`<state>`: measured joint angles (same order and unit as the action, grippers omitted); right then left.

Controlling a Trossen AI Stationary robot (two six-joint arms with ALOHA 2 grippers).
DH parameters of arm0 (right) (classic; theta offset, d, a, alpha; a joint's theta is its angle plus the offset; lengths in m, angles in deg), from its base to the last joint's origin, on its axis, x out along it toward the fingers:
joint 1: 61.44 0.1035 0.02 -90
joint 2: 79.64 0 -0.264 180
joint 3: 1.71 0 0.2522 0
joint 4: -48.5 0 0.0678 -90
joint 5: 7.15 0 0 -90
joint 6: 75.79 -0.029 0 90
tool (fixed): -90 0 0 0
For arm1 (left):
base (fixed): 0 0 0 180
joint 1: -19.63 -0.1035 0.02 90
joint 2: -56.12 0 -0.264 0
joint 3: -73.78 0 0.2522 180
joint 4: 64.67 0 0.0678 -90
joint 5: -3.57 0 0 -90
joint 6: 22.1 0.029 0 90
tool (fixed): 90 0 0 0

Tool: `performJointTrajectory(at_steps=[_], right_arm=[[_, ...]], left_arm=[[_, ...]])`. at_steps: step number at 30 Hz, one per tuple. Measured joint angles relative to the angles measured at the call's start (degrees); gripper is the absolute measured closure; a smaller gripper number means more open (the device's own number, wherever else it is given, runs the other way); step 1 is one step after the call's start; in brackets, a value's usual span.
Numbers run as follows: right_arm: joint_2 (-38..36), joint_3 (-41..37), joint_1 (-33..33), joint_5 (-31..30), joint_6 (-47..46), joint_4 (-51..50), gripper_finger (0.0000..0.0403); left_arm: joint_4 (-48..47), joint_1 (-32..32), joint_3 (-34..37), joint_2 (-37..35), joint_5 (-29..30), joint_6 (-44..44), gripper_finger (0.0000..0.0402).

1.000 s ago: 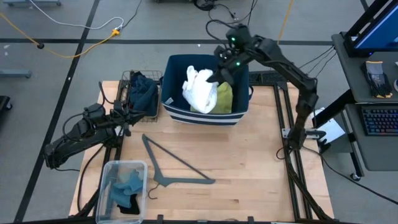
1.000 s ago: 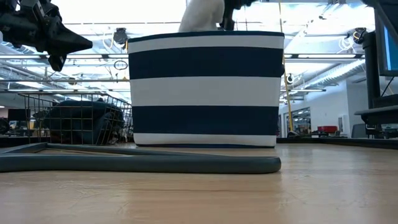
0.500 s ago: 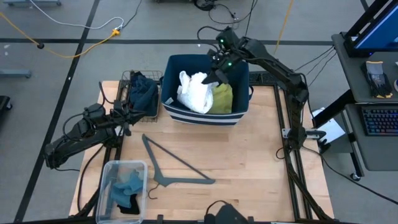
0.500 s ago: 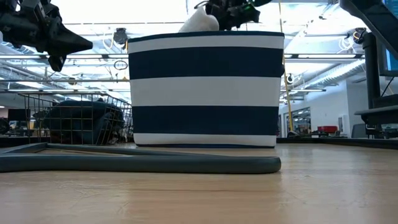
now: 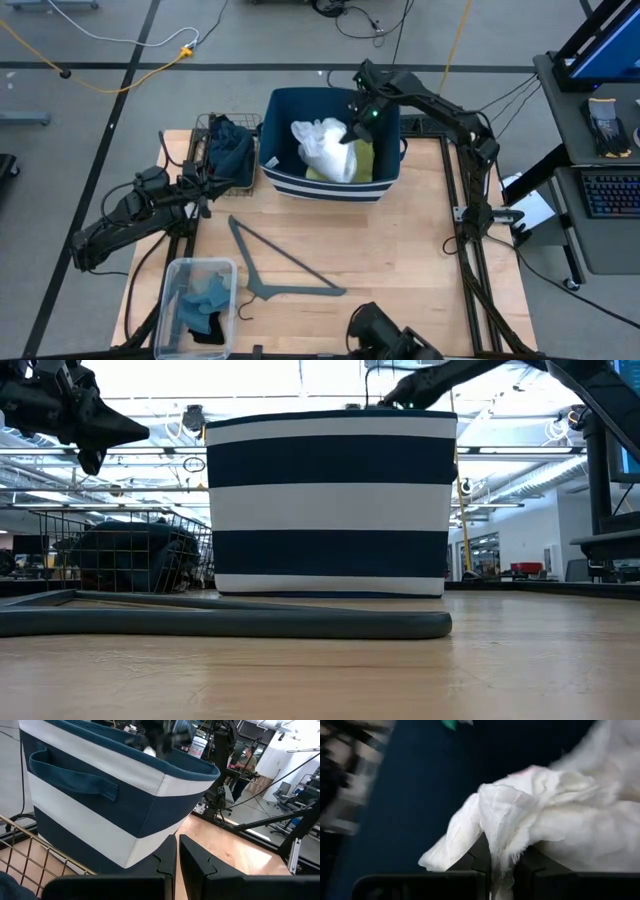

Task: Pick & Place Cloths
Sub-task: Put the white shirt into the blue bin

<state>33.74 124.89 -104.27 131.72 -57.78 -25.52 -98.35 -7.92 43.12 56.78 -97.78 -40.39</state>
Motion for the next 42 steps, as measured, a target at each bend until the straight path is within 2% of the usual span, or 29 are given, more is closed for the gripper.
performJointTrajectory(at_steps=[8, 18, 23, 32, 42], right_arm=[[0.0, -2.9, -0.2, -19.9, 5.6, -5.6, 0.0375], [0.0, -2.9, 0.0, -34.6, 4.1, -6.0, 0.0375], [0.0, -2.9, 0.3, -39.9, 2.6, -6.4, 0.0372], [0.0, -2.9, 3.2, -41.0, 2.1, -5.8, 0.0355], [-1.4, -2.9, 7.8, -54.3, 6.5, -5.5, 0.0279]], left_arm=[[0.0, 0.0, 0.0, 0.0, 1.4, 0.1, 0.038], [0.0, 0.0, 0.0, 0.0, 2.9, 0.1, 0.038], [0.0, 0.0, 0.0, 0.0, 2.9, 0.1, 0.038], [0.0, 0.0, 0.0, 0.0, 2.9, 0.0, 0.038], [0.0, 0.0, 0.0, 0.0, 2.9, 0.0, 0.038]])
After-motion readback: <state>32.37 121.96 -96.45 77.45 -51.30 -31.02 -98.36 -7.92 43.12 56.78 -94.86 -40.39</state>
